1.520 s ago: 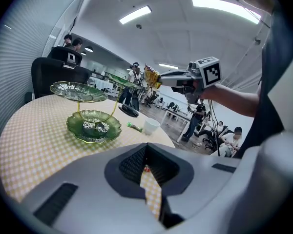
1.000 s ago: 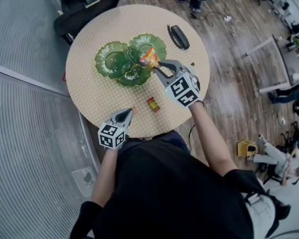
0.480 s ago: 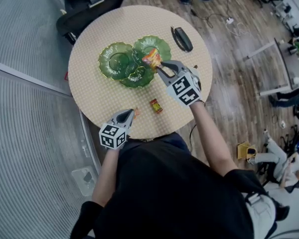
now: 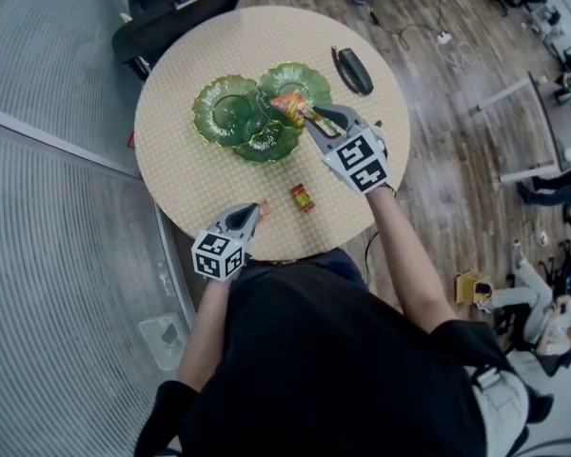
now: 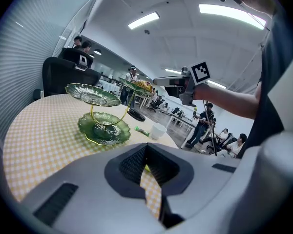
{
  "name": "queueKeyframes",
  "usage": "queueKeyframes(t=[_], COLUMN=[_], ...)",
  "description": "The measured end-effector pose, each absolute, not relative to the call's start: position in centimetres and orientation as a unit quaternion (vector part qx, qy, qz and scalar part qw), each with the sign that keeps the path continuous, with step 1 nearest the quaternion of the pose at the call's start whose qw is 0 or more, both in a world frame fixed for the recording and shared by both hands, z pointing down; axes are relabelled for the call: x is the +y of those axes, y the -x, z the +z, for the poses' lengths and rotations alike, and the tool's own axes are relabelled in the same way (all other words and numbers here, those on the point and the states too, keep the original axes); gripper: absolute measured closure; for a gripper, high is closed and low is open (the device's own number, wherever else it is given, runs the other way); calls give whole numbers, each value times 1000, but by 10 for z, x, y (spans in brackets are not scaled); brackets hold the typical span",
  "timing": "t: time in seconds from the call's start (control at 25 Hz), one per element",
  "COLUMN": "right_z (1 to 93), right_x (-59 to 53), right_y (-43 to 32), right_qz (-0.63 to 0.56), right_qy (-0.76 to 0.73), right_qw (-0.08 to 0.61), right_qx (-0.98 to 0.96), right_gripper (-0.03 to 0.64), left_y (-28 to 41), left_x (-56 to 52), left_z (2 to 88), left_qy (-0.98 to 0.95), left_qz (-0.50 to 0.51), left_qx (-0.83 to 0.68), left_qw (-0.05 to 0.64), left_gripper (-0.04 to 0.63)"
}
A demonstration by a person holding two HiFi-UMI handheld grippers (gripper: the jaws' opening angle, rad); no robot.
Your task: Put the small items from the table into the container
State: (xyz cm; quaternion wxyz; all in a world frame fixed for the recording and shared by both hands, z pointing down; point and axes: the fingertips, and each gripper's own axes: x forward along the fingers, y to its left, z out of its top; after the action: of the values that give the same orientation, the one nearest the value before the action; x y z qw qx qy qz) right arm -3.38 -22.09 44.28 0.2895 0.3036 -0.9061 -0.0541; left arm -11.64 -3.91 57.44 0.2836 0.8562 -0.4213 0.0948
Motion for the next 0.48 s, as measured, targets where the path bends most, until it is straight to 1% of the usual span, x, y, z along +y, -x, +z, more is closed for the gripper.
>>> queueKeyframes(t=[0.2, 0.32, 0.48], right_z=[434, 446, 464], right_x=[-209, -193, -160], right_y=[26, 20, 14], right_qz=[-35, -17, 45], right_qy=[-312, -306, -286], right_qw=[253, 244, 192], right_qx=[-915, -920, -938], right_gripper=[534, 565, 588], left_y=[113, 112, 107], left_x=[-43, -47, -52], left_z=[571, 568, 562], left_qy=[-860, -861, -865], left_qz=[94, 91, 89], left_qx=[-418, -417, -412], left_qw=[278, 277, 273], left_gripper=[592, 593, 592])
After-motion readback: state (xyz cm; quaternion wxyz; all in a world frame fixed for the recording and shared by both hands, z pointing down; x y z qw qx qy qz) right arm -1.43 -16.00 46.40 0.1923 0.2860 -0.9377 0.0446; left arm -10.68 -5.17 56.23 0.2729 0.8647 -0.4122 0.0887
